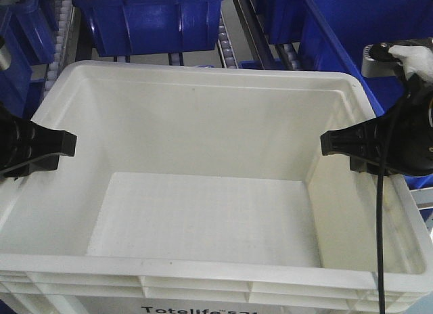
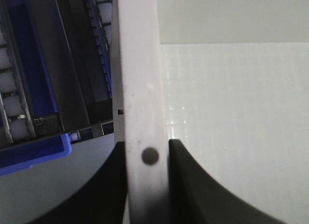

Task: Move bin from left to right shelf
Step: 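Push the crate forward onto the roller shelf with both grippers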

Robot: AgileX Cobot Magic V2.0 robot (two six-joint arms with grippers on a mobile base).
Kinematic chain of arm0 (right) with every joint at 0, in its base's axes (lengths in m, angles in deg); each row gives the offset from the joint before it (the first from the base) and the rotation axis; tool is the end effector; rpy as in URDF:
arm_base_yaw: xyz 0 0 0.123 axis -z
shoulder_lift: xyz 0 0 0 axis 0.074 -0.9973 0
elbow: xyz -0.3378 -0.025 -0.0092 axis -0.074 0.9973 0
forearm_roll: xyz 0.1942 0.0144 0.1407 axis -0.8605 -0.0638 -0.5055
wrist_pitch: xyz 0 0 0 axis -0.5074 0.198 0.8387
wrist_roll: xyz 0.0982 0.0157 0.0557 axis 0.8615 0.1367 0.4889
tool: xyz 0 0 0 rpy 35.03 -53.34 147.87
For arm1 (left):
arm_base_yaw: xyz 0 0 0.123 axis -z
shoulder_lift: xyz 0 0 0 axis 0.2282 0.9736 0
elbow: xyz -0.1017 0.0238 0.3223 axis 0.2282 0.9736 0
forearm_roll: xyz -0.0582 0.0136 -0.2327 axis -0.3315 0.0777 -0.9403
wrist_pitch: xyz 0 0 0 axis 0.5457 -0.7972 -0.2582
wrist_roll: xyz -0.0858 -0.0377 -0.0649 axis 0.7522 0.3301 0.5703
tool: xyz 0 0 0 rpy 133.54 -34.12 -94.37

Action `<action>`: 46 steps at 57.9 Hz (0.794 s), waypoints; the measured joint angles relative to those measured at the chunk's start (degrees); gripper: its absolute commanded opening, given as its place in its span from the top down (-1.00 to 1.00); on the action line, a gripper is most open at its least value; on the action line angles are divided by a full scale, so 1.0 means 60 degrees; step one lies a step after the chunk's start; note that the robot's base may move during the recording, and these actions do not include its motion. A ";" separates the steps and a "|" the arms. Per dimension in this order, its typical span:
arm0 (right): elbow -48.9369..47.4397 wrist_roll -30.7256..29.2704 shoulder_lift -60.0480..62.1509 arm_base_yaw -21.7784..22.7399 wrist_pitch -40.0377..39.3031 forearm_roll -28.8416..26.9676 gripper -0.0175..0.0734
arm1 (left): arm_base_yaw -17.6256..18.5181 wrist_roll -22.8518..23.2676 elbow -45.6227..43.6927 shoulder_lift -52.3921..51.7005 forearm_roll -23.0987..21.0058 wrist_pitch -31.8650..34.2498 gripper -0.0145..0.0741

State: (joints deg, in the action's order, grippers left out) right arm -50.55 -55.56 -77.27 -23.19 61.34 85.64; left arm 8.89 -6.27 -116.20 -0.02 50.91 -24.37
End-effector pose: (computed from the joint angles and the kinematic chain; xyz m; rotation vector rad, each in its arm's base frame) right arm 0.1913 0.0806 0.3901 -0.0430 2.6321 0.1103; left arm 0.1770 -0.0688 0.3971 0.0003 2.6132 -0.2434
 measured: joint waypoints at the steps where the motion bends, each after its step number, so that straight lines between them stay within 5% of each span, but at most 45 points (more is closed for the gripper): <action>1: 0.0000 0.0000 0.0000 0.0000 0.0008 0.0000 0.62 | 0.0000 0.0000 0.0000 0.0000 0.0000 0.0000 0.69; 46: 0.0000 0.0000 0.0000 0.0000 0.0017 0.0000 0.62 | 0.0000 -0.0008 0.0000 0.0000 -0.0016 0.0009 0.69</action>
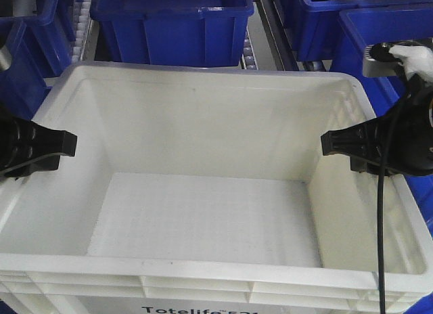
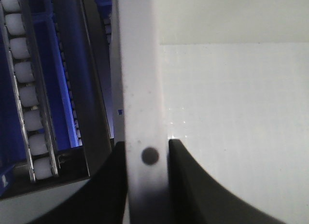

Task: Move bin from left to right shelf
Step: 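Push the crate forward onto the roller shelf with both grippers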

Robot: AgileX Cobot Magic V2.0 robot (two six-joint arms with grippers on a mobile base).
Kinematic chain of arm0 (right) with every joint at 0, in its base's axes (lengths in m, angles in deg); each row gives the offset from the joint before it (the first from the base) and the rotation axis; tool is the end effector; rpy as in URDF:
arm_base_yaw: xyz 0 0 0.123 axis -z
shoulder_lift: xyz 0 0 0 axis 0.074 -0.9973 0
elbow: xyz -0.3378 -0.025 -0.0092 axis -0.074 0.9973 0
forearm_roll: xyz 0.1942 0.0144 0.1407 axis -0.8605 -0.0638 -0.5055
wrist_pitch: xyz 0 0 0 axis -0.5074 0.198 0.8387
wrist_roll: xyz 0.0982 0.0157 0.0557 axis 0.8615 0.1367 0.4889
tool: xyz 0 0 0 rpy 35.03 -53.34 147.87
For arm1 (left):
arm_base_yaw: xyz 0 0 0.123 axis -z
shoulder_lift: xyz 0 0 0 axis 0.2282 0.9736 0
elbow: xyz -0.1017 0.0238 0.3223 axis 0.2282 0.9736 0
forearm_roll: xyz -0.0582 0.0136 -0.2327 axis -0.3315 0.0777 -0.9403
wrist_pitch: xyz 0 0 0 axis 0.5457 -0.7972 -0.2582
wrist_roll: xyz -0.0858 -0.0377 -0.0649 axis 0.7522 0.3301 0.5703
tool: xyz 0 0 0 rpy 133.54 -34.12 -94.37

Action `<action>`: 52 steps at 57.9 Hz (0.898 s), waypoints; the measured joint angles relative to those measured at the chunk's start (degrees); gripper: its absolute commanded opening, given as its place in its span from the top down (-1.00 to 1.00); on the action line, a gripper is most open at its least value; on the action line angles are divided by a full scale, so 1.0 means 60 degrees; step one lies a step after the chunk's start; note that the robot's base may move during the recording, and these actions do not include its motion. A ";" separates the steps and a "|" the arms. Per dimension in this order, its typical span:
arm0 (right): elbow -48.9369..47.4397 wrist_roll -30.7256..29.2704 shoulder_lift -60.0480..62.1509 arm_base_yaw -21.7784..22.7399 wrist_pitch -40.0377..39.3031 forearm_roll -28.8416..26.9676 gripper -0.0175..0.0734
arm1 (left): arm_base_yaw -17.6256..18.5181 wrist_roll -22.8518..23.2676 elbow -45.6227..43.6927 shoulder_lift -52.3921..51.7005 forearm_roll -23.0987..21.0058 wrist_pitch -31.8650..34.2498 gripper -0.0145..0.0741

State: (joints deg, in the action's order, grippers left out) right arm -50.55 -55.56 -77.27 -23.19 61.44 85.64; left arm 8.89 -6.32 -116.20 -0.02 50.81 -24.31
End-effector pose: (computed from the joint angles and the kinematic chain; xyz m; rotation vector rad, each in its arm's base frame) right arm 0.1912 0.0805 0.3901 -0.0429 2.6337 0.1093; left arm 0.1770 -0.0690 0.3972 0.0010 2.6126 -0.2458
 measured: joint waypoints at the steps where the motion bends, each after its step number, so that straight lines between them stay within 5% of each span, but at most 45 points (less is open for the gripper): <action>1: 0.0000 0.0000 0.0000 0.0000 0.0000 0.0000 0.62 | 0.0000 0.0000 0.0000 0.0000 0.0000 0.0000 0.69; 52: 0.0000 0.0000 0.0000 0.0000 0.0009 0.0031 0.62 | 0.0000 -0.0016 0.0000 0.0000 0.0000 0.0000 0.69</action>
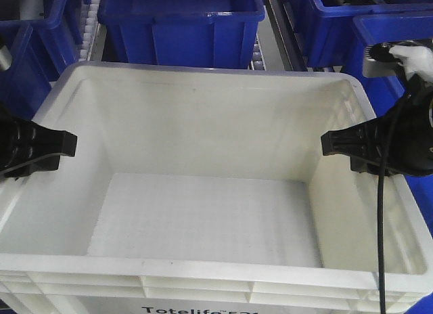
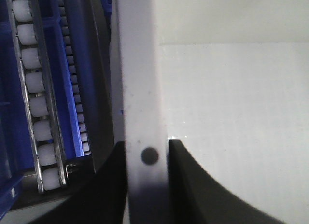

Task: Move bin from left to right shelf
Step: 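Push the crate forward onto the roller shelf with both grippers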

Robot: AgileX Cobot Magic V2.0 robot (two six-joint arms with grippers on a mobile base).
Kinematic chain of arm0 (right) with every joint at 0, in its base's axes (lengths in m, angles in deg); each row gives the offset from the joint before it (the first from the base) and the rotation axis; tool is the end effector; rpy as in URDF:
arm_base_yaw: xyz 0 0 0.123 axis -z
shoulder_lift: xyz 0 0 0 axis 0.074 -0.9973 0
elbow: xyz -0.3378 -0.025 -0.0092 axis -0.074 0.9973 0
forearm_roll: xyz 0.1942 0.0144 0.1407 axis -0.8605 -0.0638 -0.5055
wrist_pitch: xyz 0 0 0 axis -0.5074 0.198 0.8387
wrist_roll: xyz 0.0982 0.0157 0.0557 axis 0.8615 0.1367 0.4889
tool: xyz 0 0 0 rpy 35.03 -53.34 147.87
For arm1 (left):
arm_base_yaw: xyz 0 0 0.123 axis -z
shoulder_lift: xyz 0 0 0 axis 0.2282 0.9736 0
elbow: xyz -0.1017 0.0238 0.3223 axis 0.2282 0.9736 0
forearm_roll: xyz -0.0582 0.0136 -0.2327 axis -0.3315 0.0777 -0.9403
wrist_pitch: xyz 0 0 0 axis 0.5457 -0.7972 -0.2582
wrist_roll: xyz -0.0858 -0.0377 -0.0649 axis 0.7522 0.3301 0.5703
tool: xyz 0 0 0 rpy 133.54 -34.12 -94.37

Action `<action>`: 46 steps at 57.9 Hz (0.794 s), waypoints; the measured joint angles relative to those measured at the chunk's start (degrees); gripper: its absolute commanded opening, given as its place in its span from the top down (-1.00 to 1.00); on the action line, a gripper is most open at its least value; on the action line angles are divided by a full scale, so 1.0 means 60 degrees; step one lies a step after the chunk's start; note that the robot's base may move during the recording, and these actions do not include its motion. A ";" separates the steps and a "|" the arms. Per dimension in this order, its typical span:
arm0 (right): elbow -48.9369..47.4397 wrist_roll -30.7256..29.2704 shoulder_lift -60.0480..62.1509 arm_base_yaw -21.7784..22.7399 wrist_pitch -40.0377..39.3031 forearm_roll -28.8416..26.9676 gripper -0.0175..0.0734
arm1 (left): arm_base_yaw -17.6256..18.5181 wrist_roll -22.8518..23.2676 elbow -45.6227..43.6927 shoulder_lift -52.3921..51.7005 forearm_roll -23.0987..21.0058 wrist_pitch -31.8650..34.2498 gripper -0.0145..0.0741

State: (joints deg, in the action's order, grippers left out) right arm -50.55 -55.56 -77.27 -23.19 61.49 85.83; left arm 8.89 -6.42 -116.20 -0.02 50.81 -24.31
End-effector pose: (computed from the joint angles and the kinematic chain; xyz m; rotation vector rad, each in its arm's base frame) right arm 0.1912 0.0802 0.3901 -0.0436 2.6332 0.1047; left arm 0.1770 -0.0690 0.3972 0.0033 2.6125 -0.2452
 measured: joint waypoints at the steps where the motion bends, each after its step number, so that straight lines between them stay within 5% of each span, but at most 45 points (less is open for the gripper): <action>1: 0.0000 0.0000 0.0000 0.0000 0.0000 0.0008 0.62 | 0.0000 0.0000 0.0000 0.0000 0.0000 0.0000 0.69; 23: 0.0000 0.0000 0.0000 0.0000 -0.0286 0.0292 0.62 | 0.0000 0.0000 0.0000 0.0000 -0.0023 0.0109 0.69; 46: 0.0000 0.1755 -0.0329 -0.0041 -0.1643 0.2437 0.62 | 0.0000 0.0057 0.0000 0.0808 0.0035 0.1689 0.69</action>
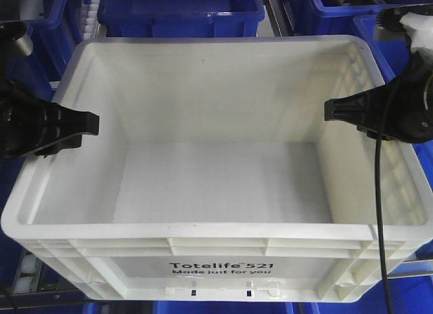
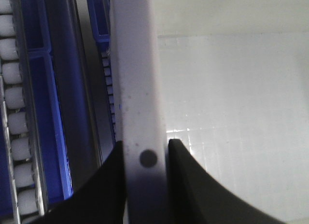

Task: Move bin from left to right shelf
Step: 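Push the crate forward onto the roller shelf with both grippers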

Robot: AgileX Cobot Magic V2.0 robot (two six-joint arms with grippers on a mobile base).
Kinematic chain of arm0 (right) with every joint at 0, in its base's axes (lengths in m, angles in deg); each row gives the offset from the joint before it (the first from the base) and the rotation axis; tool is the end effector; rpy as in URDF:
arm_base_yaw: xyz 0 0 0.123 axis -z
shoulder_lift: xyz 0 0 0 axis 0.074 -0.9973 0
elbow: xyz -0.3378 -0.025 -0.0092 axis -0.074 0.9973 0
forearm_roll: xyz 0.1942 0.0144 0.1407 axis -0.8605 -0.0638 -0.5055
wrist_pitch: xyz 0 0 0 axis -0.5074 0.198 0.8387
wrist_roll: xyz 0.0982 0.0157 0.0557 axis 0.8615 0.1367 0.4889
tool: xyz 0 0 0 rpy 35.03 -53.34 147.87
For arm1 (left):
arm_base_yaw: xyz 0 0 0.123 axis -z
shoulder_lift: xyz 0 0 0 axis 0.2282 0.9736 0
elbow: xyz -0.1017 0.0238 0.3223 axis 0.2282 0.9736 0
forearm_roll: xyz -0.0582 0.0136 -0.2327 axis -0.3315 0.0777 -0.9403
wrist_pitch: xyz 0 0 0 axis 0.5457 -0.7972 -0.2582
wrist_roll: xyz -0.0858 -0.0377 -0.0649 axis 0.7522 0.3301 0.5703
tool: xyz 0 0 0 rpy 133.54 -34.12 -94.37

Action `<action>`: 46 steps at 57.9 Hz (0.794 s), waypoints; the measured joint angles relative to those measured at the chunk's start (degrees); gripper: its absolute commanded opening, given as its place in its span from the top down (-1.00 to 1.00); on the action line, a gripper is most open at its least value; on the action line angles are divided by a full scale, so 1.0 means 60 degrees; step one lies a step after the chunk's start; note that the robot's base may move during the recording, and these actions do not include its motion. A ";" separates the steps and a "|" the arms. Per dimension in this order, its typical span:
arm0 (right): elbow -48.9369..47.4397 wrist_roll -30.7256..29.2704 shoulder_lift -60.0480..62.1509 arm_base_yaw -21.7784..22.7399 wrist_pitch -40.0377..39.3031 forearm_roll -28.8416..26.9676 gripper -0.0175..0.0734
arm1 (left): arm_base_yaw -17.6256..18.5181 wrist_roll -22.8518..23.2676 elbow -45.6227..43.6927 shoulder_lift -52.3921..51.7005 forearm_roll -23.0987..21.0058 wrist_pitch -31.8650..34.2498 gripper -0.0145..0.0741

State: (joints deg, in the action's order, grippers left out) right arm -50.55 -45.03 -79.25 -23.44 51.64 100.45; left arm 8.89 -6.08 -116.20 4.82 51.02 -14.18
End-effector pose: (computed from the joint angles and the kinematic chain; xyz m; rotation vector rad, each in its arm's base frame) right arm 0.2237 0.0739 0.3996 0.0624 2.4029 -0.0152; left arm 0.2137 -0.0838 0.3907 0.0016 2.5226 -0.2833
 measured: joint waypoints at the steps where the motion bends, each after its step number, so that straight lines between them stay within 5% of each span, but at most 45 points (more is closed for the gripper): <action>1: 0.0000 0.0055 -0.0045 0.0000 -0.0042 0.0083 0.62 | 0.0000 0.0011 0.0000 0.0047 0.0001 0.0073 0.69; 25: 0.0000 0.1034 -0.1486 0.0006 -0.1779 0.1888 0.57 | -0.0104 0.0591 0.0000 0.0676 0.0976 0.1171 0.66; 46: 0.0041 0.1912 -0.2333 0.0013 -0.1874 0.2792 0.32 | -0.0104 0.0772 0.0000 0.1503 0.0973 0.1310 0.47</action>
State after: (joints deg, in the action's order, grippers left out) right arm -50.30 -33.56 -93.24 -23.36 40.39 117.20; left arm 8.26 -1.45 -116.20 13.84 56.86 -6.31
